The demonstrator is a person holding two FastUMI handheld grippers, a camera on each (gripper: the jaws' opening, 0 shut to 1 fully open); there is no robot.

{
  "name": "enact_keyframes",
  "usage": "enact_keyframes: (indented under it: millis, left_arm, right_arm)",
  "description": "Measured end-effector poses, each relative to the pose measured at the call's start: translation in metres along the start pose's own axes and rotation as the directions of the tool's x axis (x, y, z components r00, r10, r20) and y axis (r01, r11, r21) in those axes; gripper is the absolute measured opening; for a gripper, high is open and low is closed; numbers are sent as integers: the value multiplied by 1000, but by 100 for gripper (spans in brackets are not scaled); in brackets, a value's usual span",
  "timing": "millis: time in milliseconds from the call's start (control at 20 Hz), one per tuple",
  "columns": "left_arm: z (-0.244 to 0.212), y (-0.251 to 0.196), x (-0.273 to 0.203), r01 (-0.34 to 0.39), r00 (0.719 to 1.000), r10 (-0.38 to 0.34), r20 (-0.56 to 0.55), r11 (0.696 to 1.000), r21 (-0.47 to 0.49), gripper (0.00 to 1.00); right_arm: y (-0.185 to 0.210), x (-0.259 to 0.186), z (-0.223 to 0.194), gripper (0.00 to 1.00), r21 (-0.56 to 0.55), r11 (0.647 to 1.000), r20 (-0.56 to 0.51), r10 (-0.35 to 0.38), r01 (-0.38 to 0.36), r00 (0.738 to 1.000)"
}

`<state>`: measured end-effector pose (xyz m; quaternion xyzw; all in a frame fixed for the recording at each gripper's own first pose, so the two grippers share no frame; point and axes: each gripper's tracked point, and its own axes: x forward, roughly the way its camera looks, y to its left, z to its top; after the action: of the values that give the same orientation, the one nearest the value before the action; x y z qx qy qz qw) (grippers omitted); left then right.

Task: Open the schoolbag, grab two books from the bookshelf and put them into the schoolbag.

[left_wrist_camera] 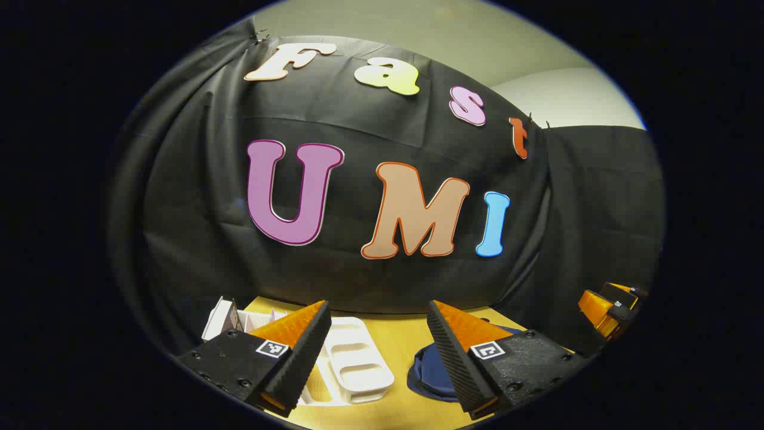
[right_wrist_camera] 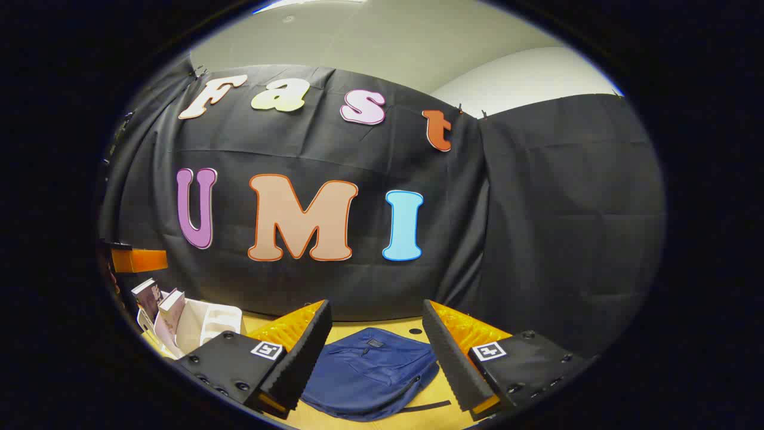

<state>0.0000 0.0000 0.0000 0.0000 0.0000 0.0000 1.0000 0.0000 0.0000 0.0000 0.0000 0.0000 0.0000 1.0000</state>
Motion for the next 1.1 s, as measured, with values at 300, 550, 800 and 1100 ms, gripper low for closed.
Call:
enact_keyframes:
  millis: [300, 550, 800, 1100]
  left_arm:
    - [-4, -16, -4, 28, 999, -29, -19, 999, -41, 92]
    - [-5, -20, -5, 32, 999, -32, -26, 999, -10, 94]
    - [-10, -28, -9, 48, 998, -47, -44, 999, 18, 92]
    - [-17, -29, -14, 43, 997, -40, -62, 998, 49, 91]
  right_arm:
    - [-8, 1, 4, 98, -25, 1000, 18, 10, -10, 1000]
    - [-9, 4, 5, 98, -11, 1000, 13, 26, -26, 1000]
    - [-14, 2, 2, 100, -19, 1000, 6, 19, -18, 1000]
    - [-25, -1, -7, 100, -56, 998, -11, -7, 6, 1000]
